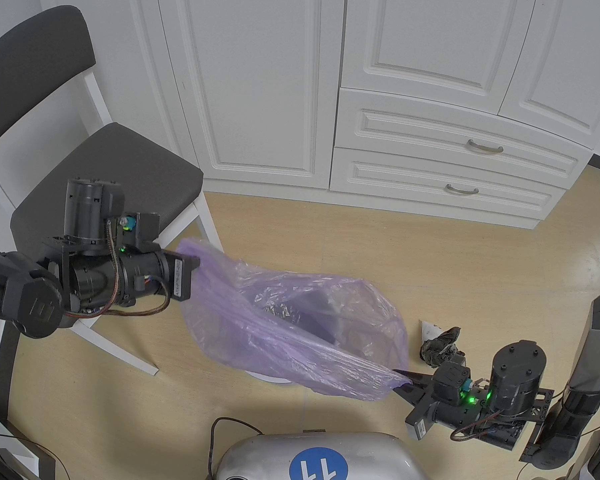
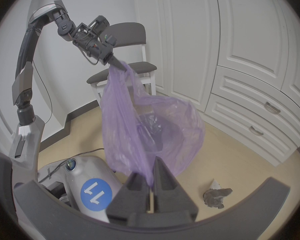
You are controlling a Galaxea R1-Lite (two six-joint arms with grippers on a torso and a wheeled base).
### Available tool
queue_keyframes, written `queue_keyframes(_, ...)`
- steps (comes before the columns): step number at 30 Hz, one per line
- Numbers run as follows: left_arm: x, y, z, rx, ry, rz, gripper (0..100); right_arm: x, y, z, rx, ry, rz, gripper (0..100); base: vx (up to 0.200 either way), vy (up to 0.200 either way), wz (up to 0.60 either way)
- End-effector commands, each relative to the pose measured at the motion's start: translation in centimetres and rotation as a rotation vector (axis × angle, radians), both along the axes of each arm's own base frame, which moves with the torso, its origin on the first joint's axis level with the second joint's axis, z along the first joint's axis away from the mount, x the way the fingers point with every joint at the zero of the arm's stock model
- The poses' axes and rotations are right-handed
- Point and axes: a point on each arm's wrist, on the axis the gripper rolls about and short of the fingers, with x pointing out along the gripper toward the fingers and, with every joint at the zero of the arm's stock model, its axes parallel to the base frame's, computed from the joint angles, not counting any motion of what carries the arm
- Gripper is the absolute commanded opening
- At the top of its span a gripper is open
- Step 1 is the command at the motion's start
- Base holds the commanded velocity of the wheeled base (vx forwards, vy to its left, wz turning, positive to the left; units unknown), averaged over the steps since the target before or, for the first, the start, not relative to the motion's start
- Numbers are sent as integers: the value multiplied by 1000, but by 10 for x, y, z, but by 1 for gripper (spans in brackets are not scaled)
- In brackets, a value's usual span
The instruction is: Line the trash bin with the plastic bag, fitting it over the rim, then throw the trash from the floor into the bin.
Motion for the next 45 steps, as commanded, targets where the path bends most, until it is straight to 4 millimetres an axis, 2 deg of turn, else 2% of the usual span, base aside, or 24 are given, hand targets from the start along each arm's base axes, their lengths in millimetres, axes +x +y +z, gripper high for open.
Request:
queue_keyframes(1,10,-12,8,-36,-46,-19,0,-9,-10,7,21,-4,-12,100,0,0,0)
queue_keyframes(3,14,-16,8,-39,-51,-25,0,-16,-11,11,46,4,-2,100,0,0,0)
queue_keyframes(6,21,-19,9,-42,-57,-28,0,-35,-10,32,164,-15,48,100,0,0,0)
queue_keyframes(7,21,-19,9,-42,-57,-28,0,-35,-10,32,164,-15,48,100,0,0,0)
queue_keyframes(9,28,-23,12,-53,-62,-48,0,-51,-10,49,279,-26,100,100,0,0,0)
queue_keyframes(13,31,-28,19,-63,-84,-65,0,-52,-15,62,363,-37,85,100,0,0,0)
queue_keyframes(17,30,-33,26,-72,-107,-76,0,-39,-19,64,410,-17,14,100,0,0,0)
queue_keyframes(18,29,-35,31,-79,-122,-84,0,-24,-18,62,400,2,-44,100,0,0,0)
queue_keyframes(19,29,-35,31,-79,-124,-84,0,-21,-18,61,399,6,-53,100,0,0,0)
queue_keyframes(20,28,-37,35,-84,-135,-89,0,-5,-16,59,390,41,-109,100,0,0,0)
queue_keyframes(25,15,-35,52,-102,-183,-103,0,40,-10,59,374,177,-261,100,0,0,0)
queue_keyframes(28,9,-37,60,-112,-207,-116,0,59,-8,66,381,293,-365,100,0,0,0)
queue_keyframes(30,9,-37,60,-112,-207,-116,0,59,-8,66,381,293,-365,100,0,0,0)
queue_keyframes(31,3,-41,67,-122,-227,-131,0,70,-10,73,394,391,-452,100,0,0,0)
queue_keyframes(35,-1,-48,70,-130,-239,-153,0,71,-10,76,398,436,-467,100,0,0,0)
queue_keyframes(39,-2,-61,74,-139,-251,-179,0,56,-11,87,407,422,-429,100,0,0,0)
queue_keyframes(41,-4,-66,76,-139,-260,-178,0,44,-4,83,384,440,-386,100,0,0,0)
queue_keyframes(45,-10,-69,81,-147,-273,-190,0,42,10,67,341,485,-362,100,0,0,0)
